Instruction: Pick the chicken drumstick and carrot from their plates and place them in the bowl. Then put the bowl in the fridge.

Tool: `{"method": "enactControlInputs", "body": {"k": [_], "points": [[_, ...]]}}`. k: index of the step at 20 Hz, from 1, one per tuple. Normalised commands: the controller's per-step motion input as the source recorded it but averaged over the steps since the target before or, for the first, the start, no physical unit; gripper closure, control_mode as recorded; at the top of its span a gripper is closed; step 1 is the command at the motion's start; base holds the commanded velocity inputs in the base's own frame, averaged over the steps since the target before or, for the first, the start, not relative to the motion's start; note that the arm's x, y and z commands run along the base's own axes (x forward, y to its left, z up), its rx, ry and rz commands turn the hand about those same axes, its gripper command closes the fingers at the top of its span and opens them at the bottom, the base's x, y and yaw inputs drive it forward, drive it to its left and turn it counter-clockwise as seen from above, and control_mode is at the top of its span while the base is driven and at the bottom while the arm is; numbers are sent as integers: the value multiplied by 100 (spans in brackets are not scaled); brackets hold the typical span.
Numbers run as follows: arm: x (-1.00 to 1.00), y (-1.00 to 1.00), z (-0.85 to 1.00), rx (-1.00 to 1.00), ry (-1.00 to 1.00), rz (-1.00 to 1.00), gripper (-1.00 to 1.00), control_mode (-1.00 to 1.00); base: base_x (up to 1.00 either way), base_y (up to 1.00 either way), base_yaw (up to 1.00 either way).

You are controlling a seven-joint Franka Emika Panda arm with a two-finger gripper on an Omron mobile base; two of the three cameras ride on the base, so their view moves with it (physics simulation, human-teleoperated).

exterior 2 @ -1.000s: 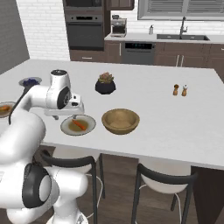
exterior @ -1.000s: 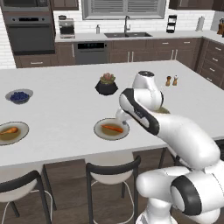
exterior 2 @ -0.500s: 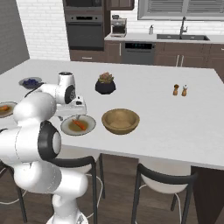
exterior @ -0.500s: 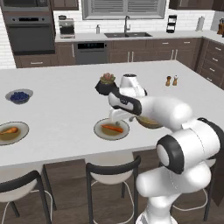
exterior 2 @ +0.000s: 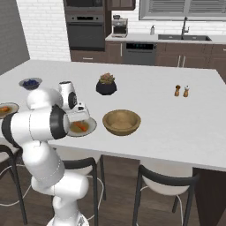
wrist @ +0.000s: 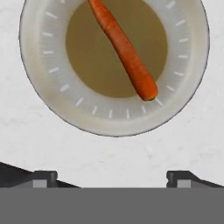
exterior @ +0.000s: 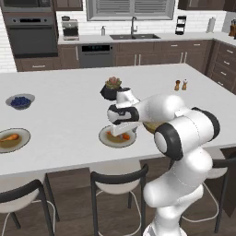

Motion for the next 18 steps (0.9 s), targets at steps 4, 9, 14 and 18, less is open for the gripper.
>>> {"method": "enactControlInputs", "body": {"k": [4, 9, 14, 18], "points": [[50, 0, -29, 0, 0, 0, -100, -100, 0, 0, 0], [51, 0, -18, 0, 0, 0, -100, -100, 0, 0, 0], [30, 3, -28, 0, 0, 0, -100, -100, 0, 0, 0], [0, 0, -38, 0, 0, -1, -100, -100, 0, 0, 0]]}}
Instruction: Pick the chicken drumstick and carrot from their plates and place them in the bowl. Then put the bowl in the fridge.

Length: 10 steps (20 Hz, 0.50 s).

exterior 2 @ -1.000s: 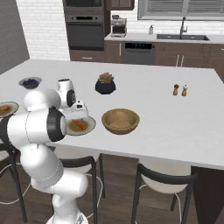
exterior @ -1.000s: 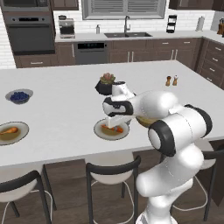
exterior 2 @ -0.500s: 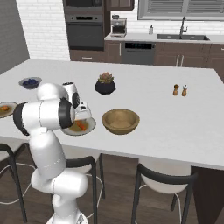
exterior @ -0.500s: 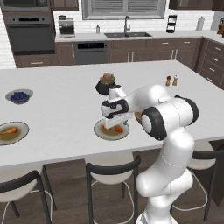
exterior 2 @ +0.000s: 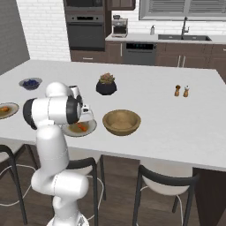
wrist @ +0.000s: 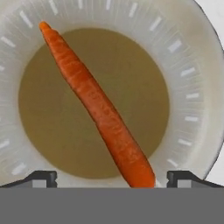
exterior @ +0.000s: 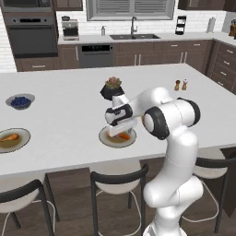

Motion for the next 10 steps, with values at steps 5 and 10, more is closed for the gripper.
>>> {"method": "enactControlInputs", "body": {"k": [5, 10], "points": [[4, 0, -40, 0, 0, -1, -100, -100, 0, 0, 0], [20, 0, -24, 0, 0, 0, -100, -100, 0, 0, 0]]}}
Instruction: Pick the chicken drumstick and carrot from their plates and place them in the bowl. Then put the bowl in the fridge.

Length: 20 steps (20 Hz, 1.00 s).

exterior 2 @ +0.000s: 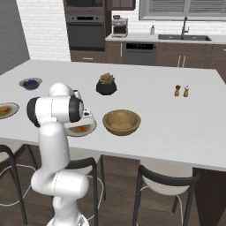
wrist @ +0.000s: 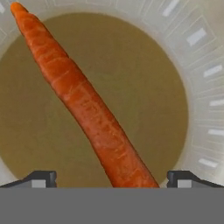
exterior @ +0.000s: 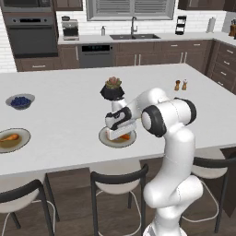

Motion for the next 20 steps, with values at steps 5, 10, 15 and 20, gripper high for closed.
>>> {"method": "enactControlInputs", "body": {"k": [5, 10, 15, 20], "points": [[17, 0, -18, 0, 0, 0, -100, -100, 0, 0, 0], [1, 0, -27, 0, 0, 0, 100, -100, 0, 0, 0], [0, -5, -14, 0, -4, 2, 100, -100, 0, 0, 0], [-25, -15, -9, 0, -6, 2, 100, -100, 0, 0, 0]]}}
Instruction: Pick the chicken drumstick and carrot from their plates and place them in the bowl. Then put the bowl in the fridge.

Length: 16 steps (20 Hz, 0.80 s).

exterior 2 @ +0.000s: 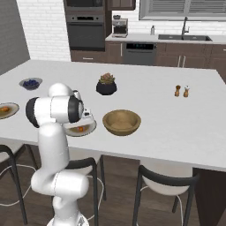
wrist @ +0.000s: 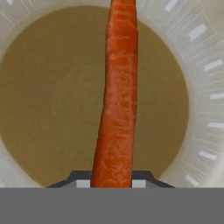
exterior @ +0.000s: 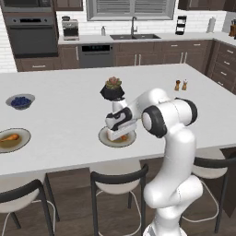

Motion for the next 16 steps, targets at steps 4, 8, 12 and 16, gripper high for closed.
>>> {"method": "enactControlInputs", "body": {"k": [4, 8, 12, 16], "points": [[-57, -41, 60, 2, -17, 4, 100, -100, 0, 0, 0], [-73, -56, 100, 7, -18, 0, 100, -100, 0, 0, 0], [-38, -89, 99, 8, -5, -3, 100, -100, 0, 0, 0], [-19, -100, 72, 8, -11, -11, 100, -100, 0, 0, 0]]}}
